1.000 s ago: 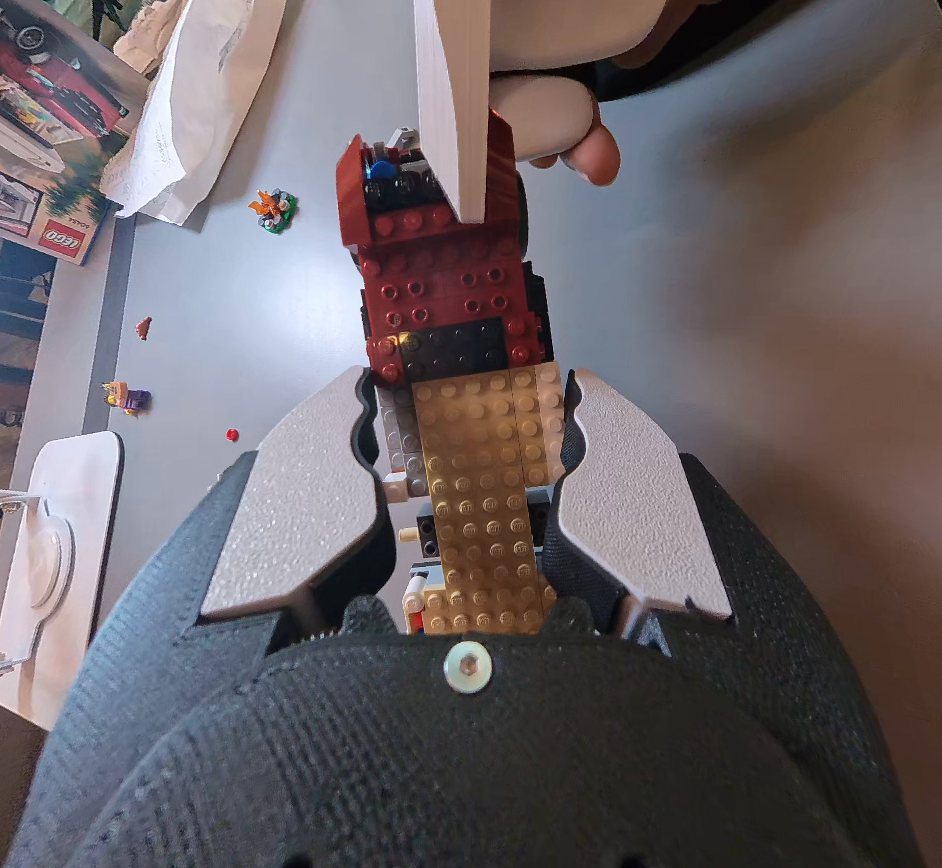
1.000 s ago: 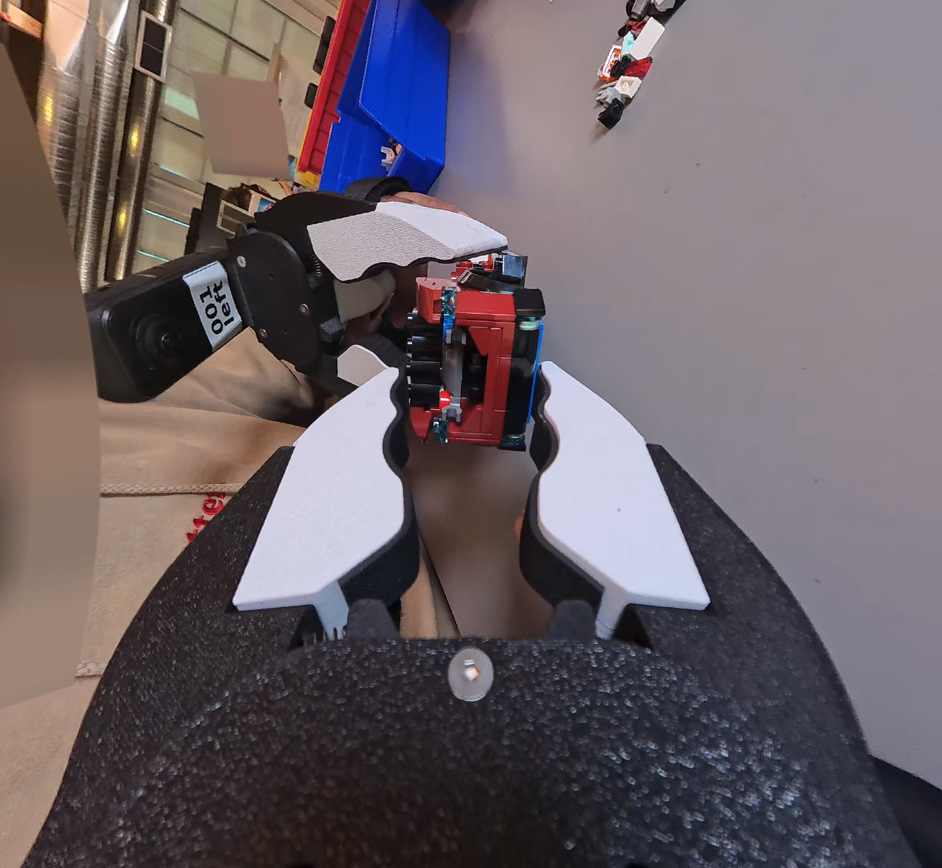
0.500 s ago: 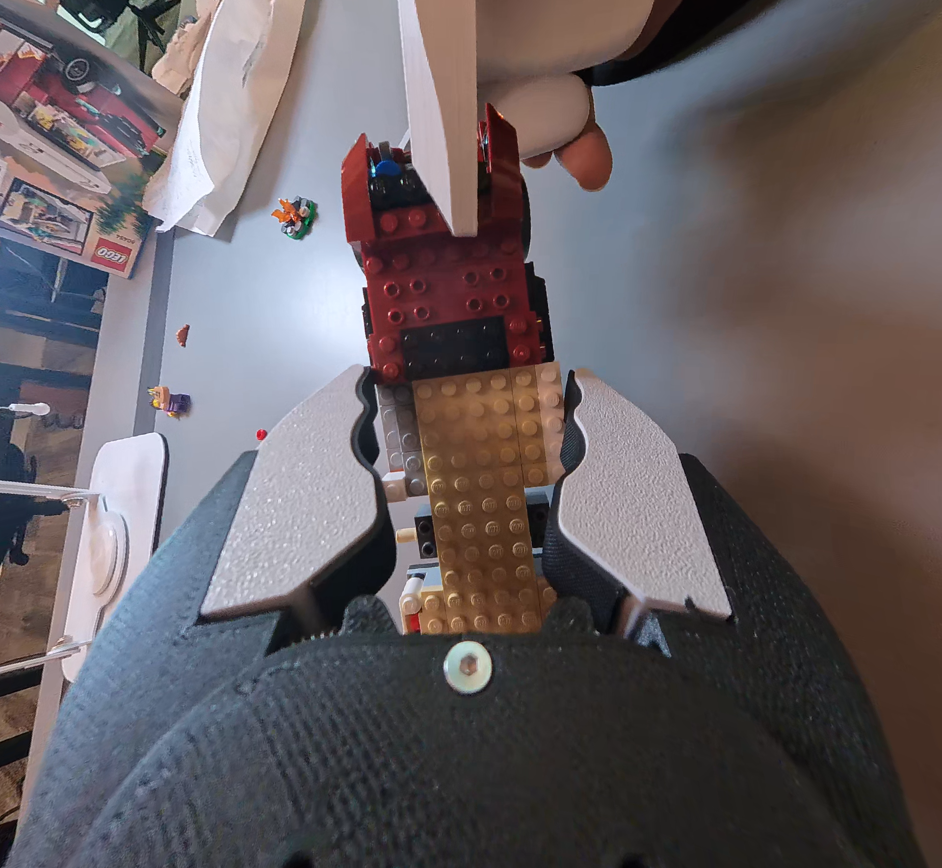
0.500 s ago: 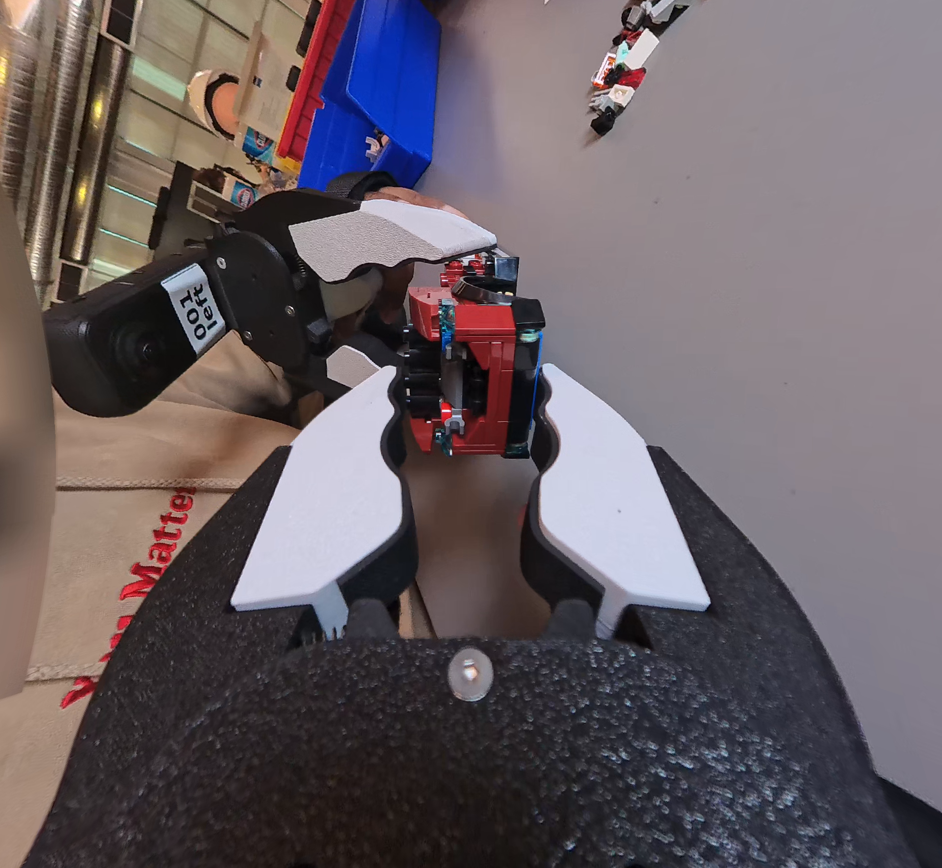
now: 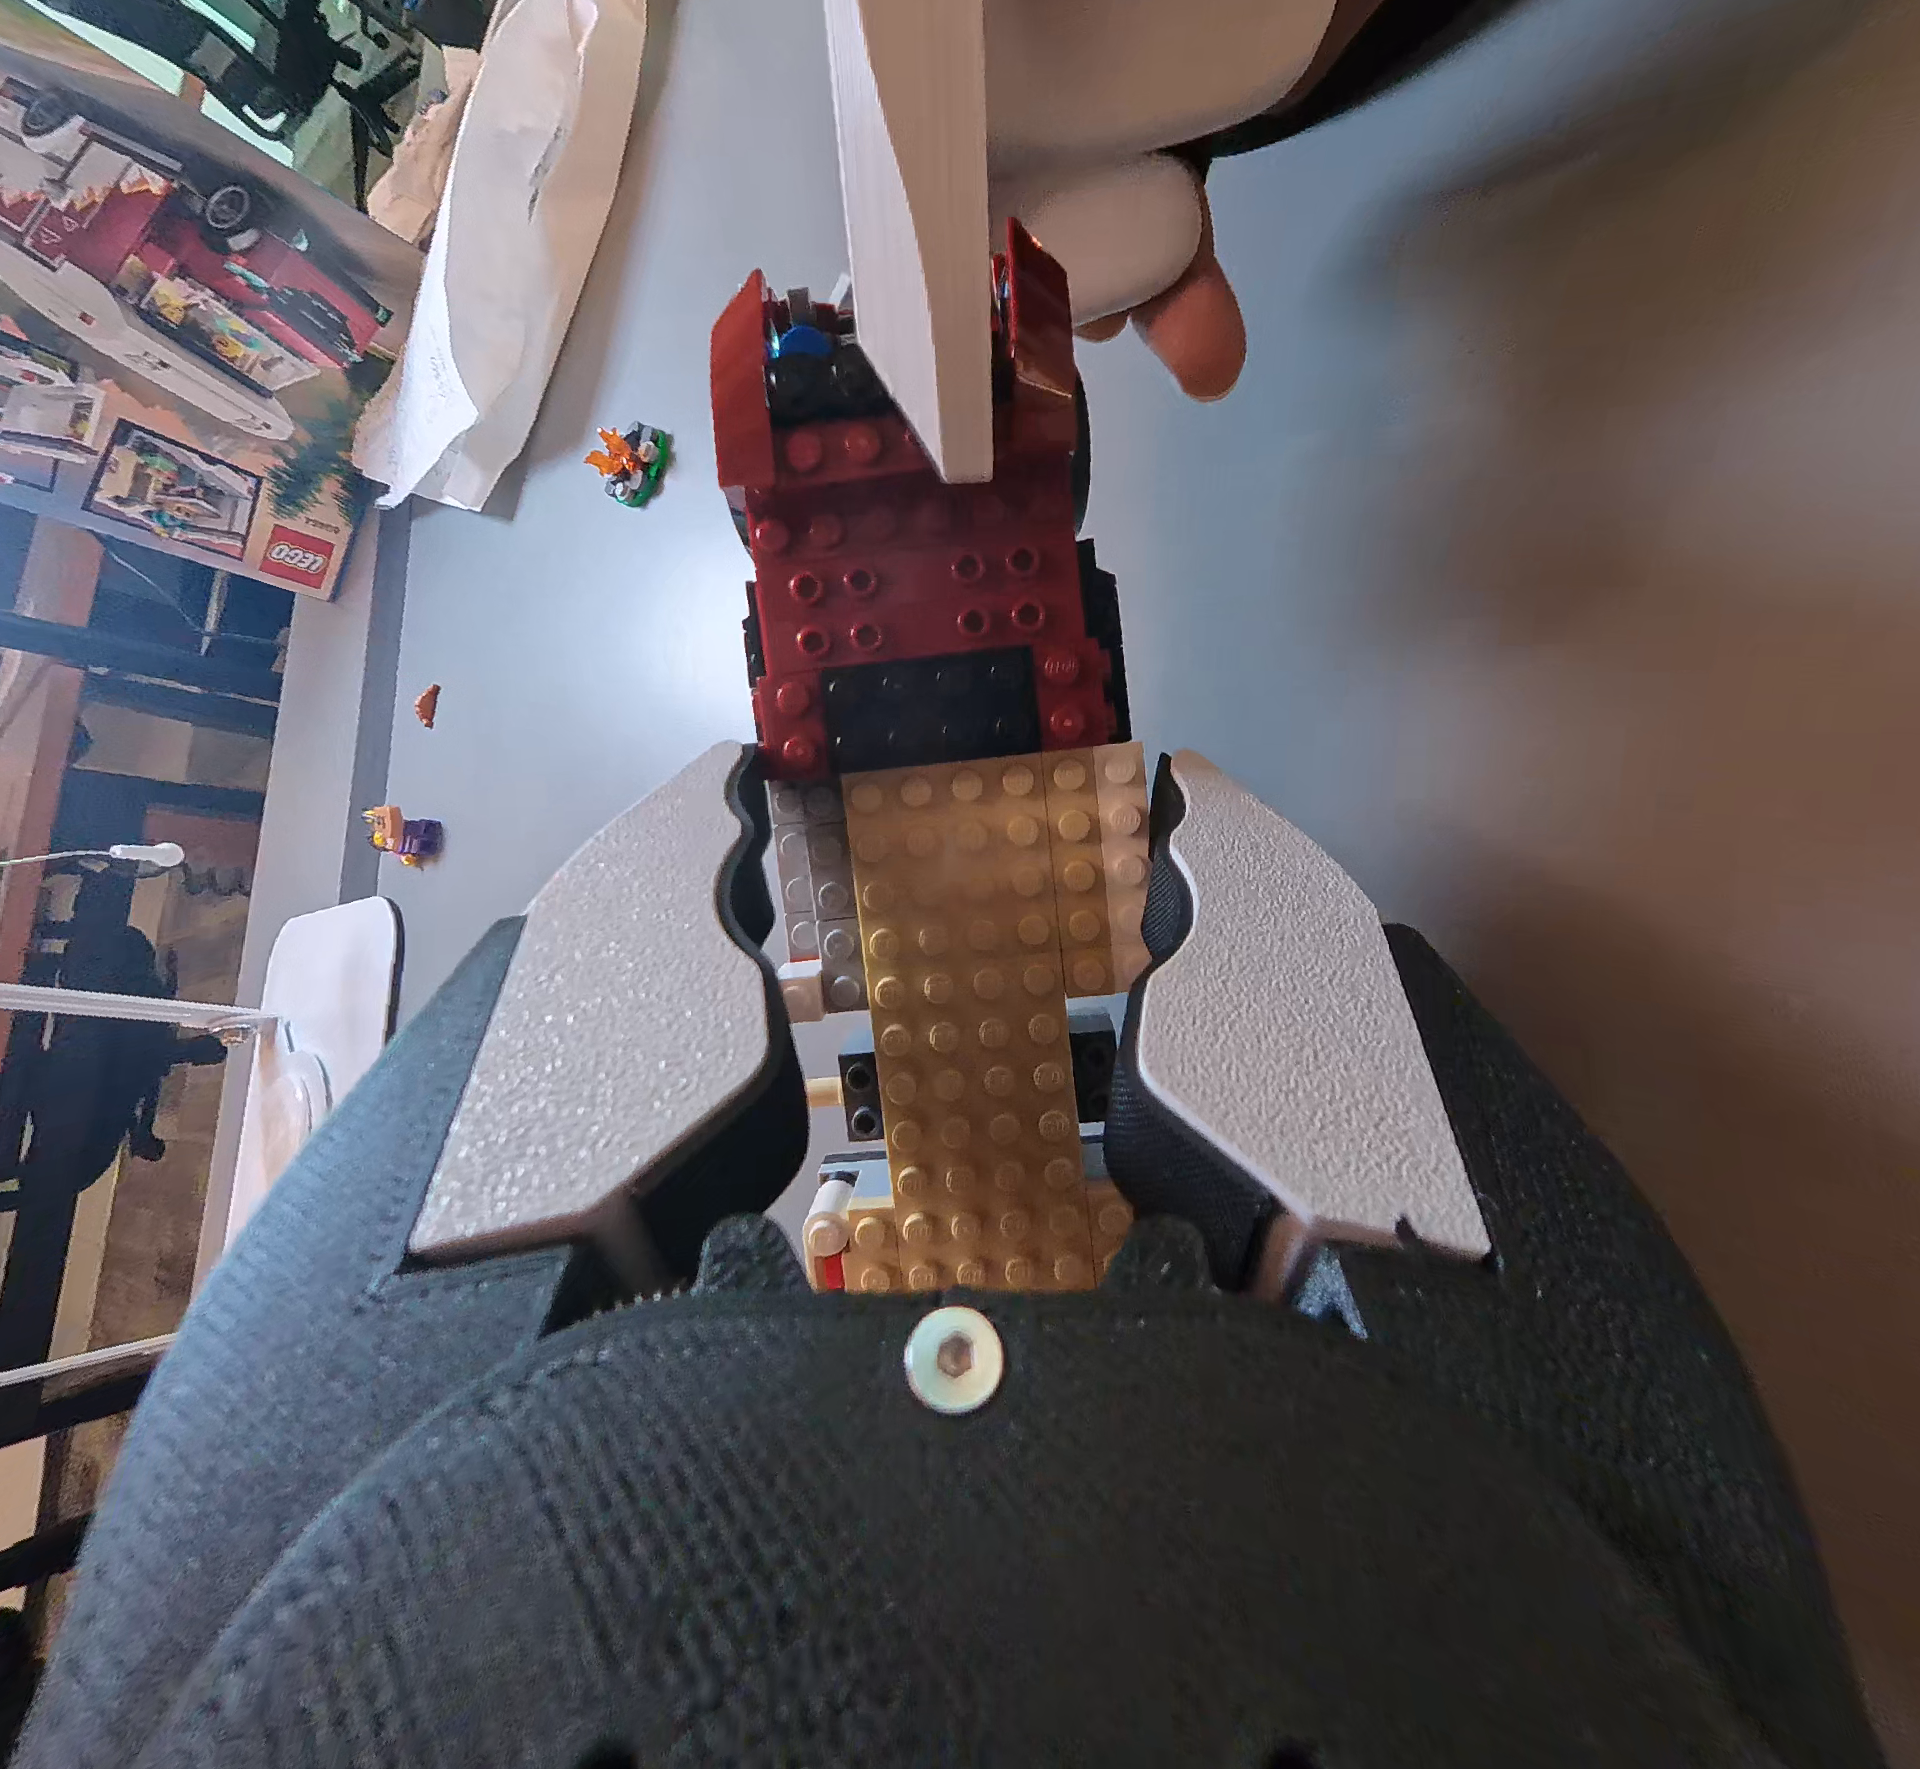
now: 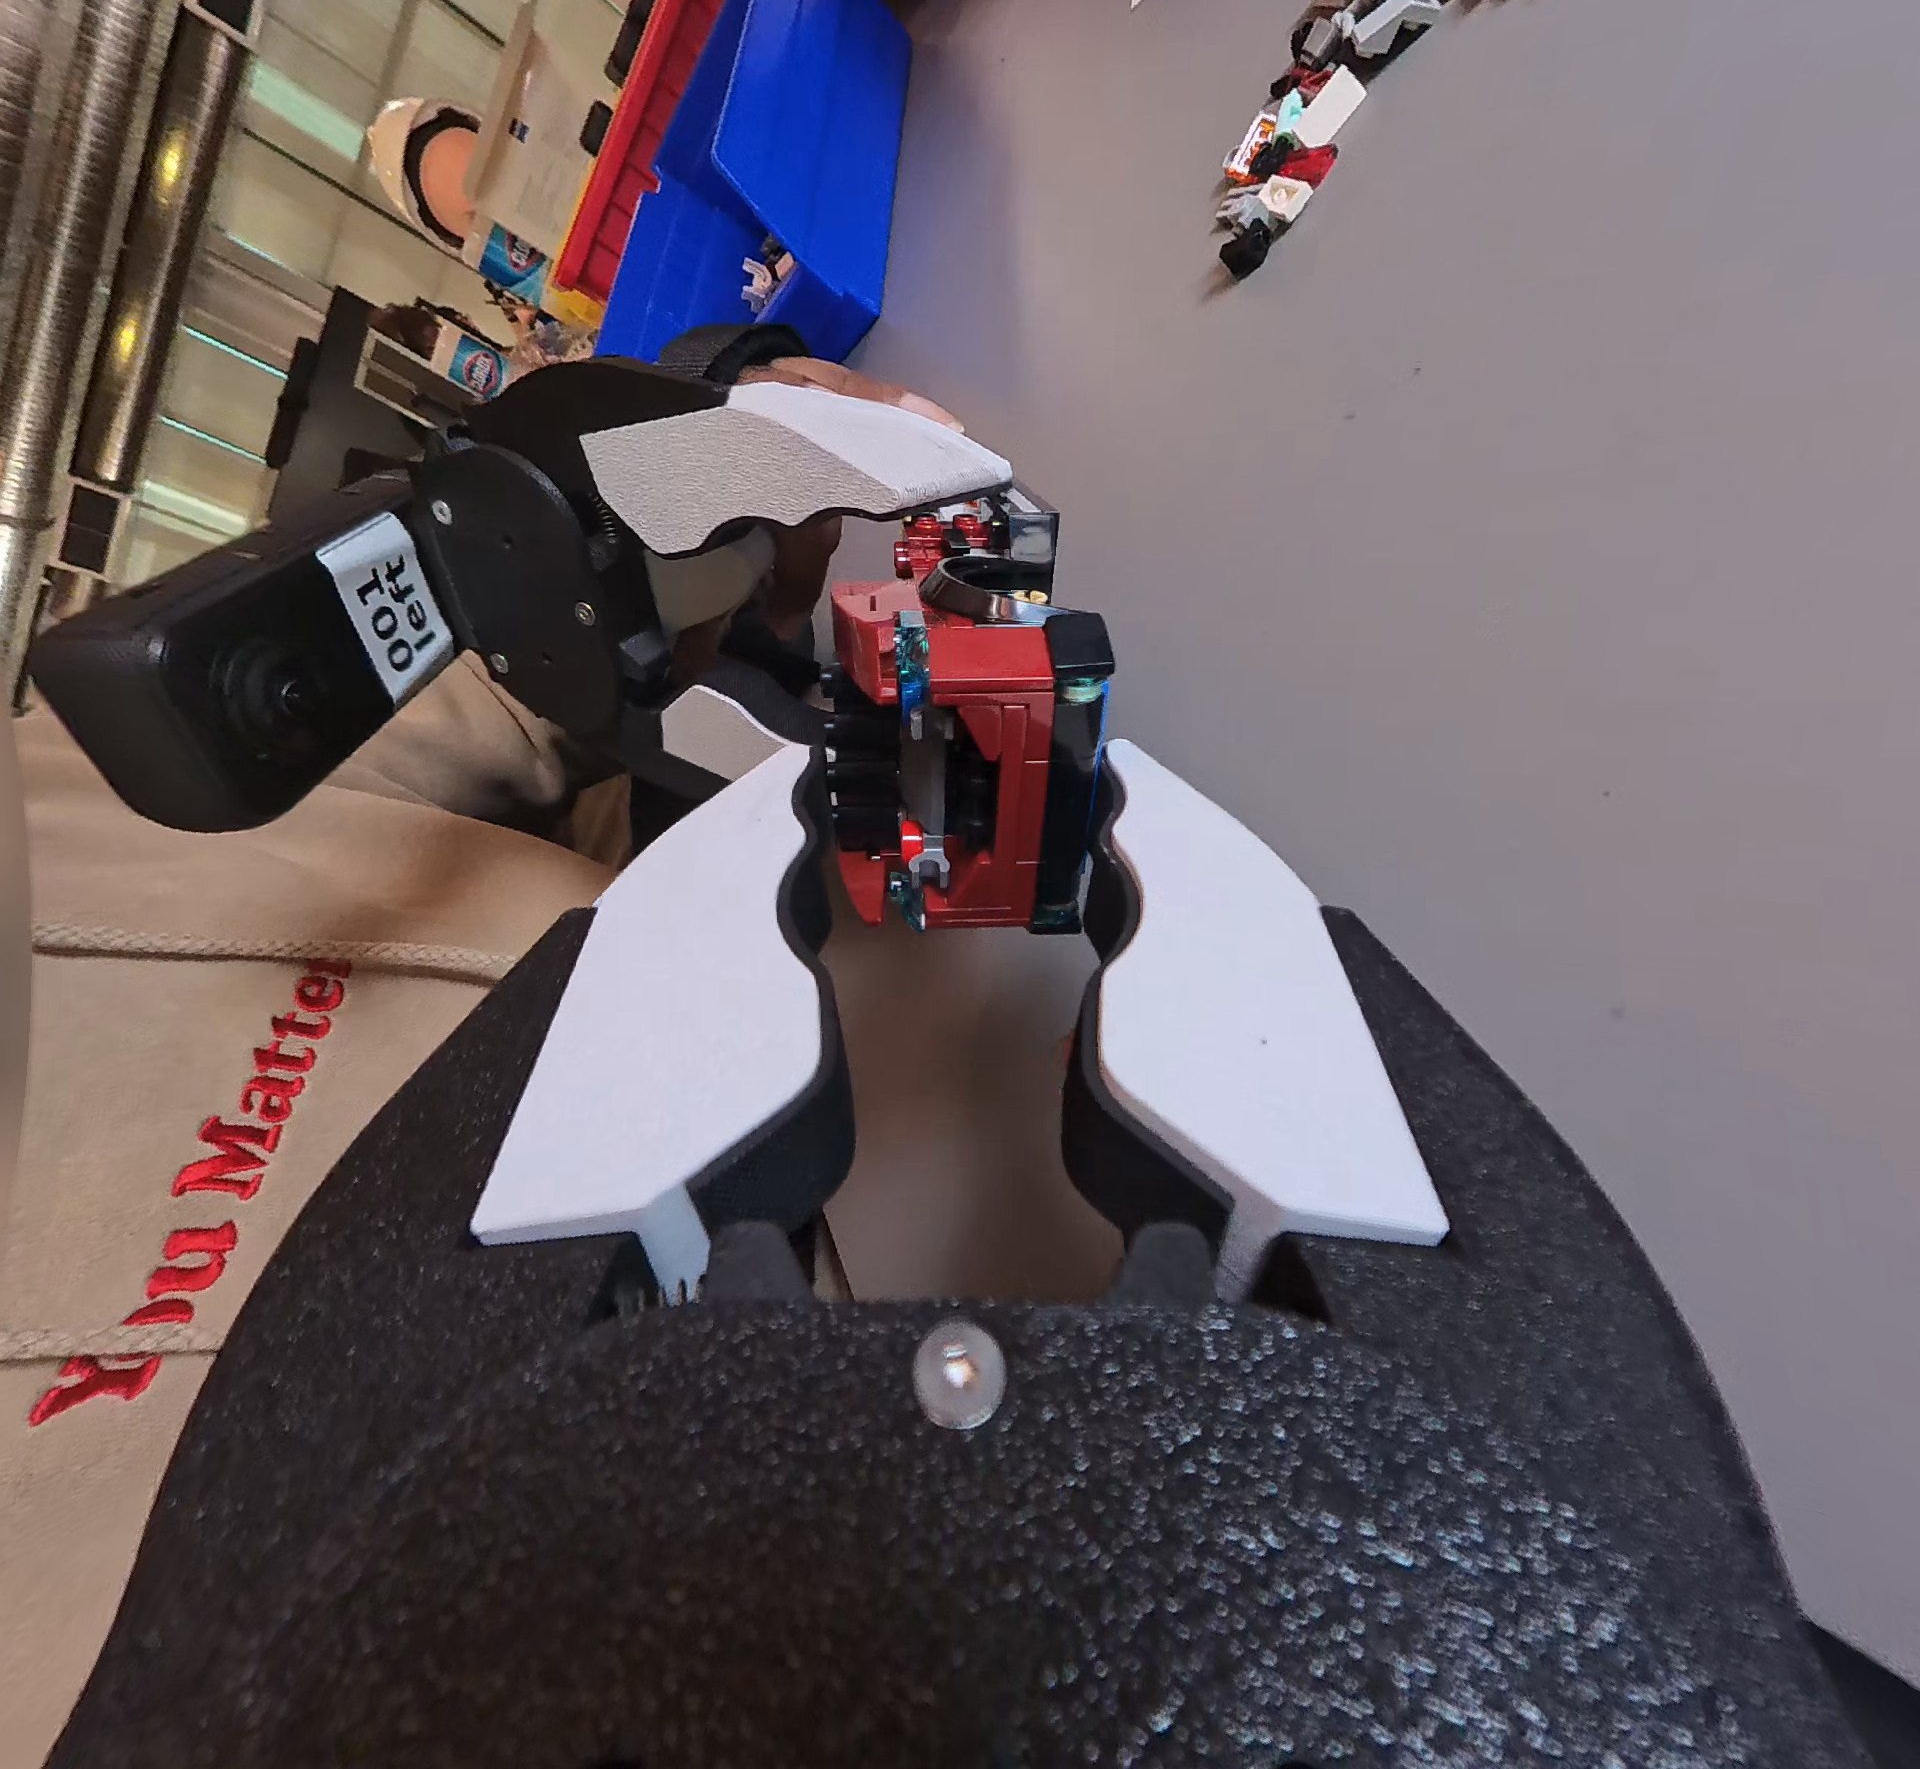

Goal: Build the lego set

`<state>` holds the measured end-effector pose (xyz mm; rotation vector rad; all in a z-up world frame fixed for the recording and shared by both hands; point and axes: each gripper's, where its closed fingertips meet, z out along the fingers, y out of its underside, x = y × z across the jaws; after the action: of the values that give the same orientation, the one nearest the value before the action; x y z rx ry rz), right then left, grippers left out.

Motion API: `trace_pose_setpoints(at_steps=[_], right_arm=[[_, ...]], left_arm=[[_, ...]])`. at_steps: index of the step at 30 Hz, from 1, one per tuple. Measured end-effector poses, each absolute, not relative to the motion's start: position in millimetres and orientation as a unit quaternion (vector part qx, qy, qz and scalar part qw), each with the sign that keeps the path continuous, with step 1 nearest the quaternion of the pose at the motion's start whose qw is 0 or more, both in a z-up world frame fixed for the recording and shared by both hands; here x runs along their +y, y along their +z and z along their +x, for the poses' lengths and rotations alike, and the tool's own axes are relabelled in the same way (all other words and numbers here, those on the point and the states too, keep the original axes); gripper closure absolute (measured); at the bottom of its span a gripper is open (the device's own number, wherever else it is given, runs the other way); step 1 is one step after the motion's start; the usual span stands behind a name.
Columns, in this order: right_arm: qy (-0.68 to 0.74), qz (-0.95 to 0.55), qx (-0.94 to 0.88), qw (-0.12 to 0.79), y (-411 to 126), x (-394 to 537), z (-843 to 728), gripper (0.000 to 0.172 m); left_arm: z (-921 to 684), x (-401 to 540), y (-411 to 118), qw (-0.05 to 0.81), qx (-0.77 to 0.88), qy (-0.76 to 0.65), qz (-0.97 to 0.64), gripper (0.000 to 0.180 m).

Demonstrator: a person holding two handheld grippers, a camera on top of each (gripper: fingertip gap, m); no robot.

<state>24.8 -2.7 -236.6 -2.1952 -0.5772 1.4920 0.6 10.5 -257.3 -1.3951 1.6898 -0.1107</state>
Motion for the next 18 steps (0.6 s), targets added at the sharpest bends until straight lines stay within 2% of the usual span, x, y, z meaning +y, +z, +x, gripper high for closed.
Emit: trace_pose_setpoints(at_steps=[2, 6, 13, 18], right_arm=[[0.54, -0.789, -0.211, 0.203, -234, -6, 26, 0.124], [0.562, -0.772, -0.221, 0.198, -221, -14, 37, 0.1], [0.534, -0.774, -0.229, 0.25, -214, -3, 41, 0.106], [0.515, -0.783, -0.237, 0.256, -217, 4, 29, 0.114]], left_arm=[[2, 8, -256, 0.459, 0.683, -0.059, -0.565, 0.109], [0, 9, -250, 0.473, 0.675, -0.056, -0.563, 0.109], [0, 11, -245, 0.481, 0.676, -0.045, -0.556, 0.109], [3, 5, -247, 0.478, 0.687, -0.035, -0.546, 0.109]])
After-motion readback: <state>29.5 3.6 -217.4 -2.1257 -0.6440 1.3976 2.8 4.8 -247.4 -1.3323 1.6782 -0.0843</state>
